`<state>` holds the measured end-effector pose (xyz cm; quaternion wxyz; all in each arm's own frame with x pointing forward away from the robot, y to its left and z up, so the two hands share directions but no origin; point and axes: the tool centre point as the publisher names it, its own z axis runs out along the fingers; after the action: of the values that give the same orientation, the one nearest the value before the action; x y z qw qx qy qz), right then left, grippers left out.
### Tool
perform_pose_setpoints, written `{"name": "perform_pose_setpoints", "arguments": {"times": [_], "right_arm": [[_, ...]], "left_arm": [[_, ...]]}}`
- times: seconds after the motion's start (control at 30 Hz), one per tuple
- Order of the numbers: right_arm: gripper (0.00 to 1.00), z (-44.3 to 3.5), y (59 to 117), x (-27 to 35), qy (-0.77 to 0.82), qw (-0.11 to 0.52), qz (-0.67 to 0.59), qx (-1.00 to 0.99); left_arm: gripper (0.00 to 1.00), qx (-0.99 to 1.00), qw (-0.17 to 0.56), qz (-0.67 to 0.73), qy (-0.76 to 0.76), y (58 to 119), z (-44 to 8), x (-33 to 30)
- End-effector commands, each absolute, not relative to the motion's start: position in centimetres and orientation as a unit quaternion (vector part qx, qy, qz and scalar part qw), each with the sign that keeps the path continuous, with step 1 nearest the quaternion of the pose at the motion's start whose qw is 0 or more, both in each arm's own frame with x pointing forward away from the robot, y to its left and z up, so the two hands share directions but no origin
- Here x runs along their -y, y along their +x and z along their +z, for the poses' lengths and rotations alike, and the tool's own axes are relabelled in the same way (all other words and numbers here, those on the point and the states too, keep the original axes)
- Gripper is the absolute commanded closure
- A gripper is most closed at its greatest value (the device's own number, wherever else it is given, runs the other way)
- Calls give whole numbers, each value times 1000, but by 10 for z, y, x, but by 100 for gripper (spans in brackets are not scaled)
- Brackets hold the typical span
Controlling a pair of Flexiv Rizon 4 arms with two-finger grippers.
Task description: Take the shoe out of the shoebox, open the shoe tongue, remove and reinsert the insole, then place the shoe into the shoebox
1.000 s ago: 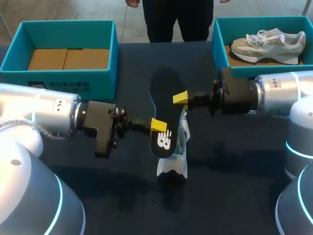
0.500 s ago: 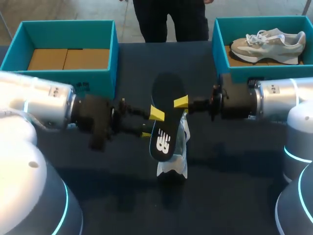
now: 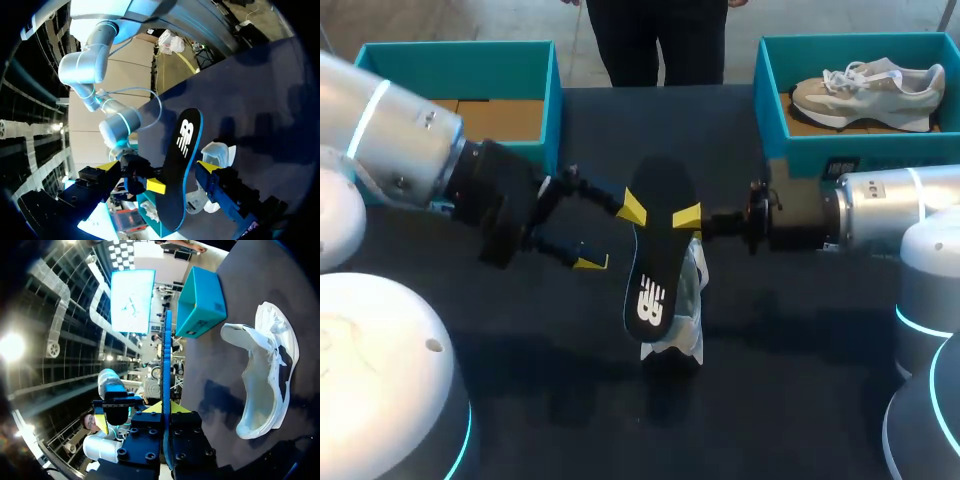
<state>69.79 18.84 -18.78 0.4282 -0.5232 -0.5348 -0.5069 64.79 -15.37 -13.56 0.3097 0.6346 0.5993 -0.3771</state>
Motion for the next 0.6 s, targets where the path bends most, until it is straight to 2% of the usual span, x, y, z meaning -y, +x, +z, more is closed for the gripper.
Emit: {"name": "perform_pose_setpoints", "arguments": {"times": [0.03,0.47,0.6], "right_arm": [[100,-192,699,-194,-526,428,-504,535],[100,-199,704,-197,-537,435,-470,550],[100,-201,705,-199,-538,437,-457,557]], "left_arm": [[0,-643,238,-291,668,655,-135,152],[0,-643,238,-291,668,655,-135,152],[0,-666,202,-265,667,658,-118,157]]}}
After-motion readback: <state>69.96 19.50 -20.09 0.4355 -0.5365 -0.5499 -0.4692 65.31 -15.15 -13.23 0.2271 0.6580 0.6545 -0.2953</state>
